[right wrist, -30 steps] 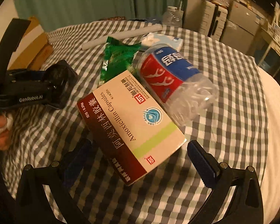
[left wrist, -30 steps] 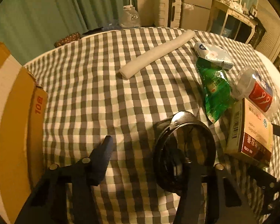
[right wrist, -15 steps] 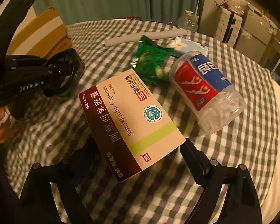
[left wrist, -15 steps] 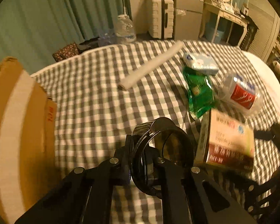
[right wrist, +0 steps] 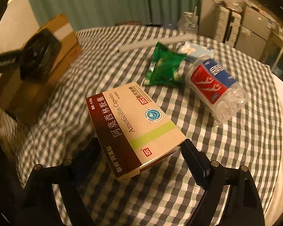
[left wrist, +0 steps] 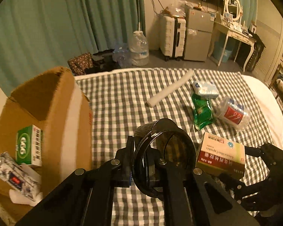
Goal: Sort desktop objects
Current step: 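Grasp the black ring object with the left gripper while the right grasps the Amoxicillin box, then lift the ring object and Amoxicillin box and carry them over the cardboard box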
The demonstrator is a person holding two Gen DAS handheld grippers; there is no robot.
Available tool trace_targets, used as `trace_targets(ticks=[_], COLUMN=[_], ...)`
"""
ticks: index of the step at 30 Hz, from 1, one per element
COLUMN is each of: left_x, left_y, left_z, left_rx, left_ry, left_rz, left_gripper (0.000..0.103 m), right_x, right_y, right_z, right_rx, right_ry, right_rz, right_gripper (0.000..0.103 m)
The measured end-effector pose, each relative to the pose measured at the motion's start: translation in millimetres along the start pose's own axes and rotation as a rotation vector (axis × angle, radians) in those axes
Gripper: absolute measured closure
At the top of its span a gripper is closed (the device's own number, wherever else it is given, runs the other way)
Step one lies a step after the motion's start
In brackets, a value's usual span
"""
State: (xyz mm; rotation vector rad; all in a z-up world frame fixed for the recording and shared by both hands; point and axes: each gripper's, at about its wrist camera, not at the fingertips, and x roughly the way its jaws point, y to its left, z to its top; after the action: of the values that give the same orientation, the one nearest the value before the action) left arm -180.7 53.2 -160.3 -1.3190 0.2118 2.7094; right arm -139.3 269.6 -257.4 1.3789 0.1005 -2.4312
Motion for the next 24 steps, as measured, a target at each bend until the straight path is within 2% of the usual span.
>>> trace_targets(ticks=[5, 24], left_x=[-23.7, -88.5], left_y=[11.6, 48.3], left_z=[5.4, 4.0], left_rx=[-0.016, -0.083], left_ry=[-0.042, -0.147], left_rz=[0.007, 0.024], left_gripper=[0.094, 0.094], right_x=[-20.5, -69.0], right_y=[12.7, 47.2], right_z=[8.2, 22.0], right_rx=[0.009, 0.068], right_ry=[-0.066, -0.174], right_rz=[-0.036, -0.065], right_gripper=[0.018, 0.022])
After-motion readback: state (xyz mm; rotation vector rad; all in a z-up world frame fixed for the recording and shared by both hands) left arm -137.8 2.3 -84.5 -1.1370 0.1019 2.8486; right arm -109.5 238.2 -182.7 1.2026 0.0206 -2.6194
